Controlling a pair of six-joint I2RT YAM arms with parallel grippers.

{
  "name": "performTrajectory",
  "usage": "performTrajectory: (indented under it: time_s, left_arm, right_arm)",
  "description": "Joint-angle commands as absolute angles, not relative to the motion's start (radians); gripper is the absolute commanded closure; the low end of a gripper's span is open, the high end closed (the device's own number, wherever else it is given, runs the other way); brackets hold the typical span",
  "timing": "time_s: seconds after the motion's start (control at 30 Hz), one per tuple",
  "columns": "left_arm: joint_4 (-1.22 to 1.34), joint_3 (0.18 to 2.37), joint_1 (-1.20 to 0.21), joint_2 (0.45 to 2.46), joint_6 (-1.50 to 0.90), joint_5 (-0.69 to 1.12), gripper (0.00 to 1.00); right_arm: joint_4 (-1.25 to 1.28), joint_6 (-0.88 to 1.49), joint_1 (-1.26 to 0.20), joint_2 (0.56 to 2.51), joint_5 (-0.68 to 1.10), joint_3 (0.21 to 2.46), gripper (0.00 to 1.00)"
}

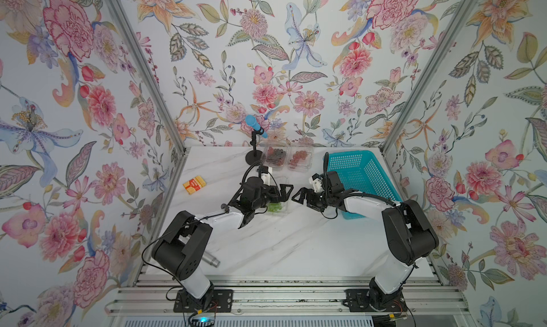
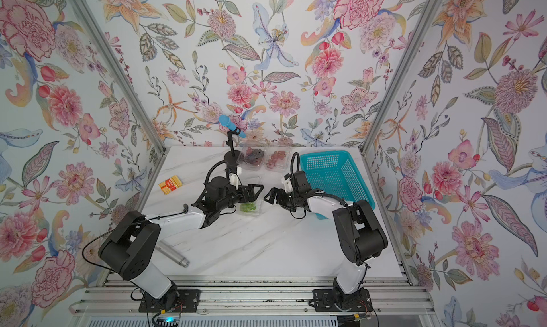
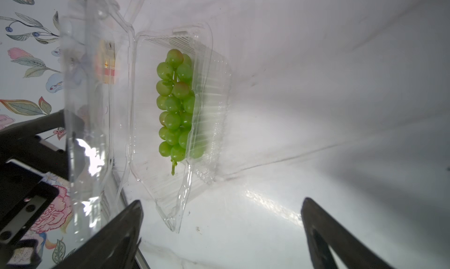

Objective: Pack grapes into containers
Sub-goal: Close the packing box at the center of the board, then move the packing box to the center of the board.

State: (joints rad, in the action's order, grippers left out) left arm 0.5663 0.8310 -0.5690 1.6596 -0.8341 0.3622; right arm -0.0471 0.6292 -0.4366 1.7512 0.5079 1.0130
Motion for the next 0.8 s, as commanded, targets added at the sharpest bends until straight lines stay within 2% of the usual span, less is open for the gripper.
performTrajectory:
  time_s: [0.0,0.2,0.57,0.77]
  left_arm:
    - [0.669,0.806,-0.577,1.677,-0.888,0.359,0.00]
    - [0.721,0.778,-0.577,1.713,-0.922,0.351,0.00]
    - [0.717,0.738,-0.560,1.699,-0.928,0.327,0.00]
    - [0.719,0.707,-0.525,1.664,-0.928,0.331,0.00]
  right_arm:
    - [0.008,0.644,-0.430,1.703,0.549,0.987,0.00]
    - [0.118,0.705,-0.451,1.684,0.589,0.936,0.00]
    - [0.170,0.738,-0.541,1.773,0.584,0.965,0.00]
    - [0.242,0.788,-0.559,1.830,0.597,0.979,0.10]
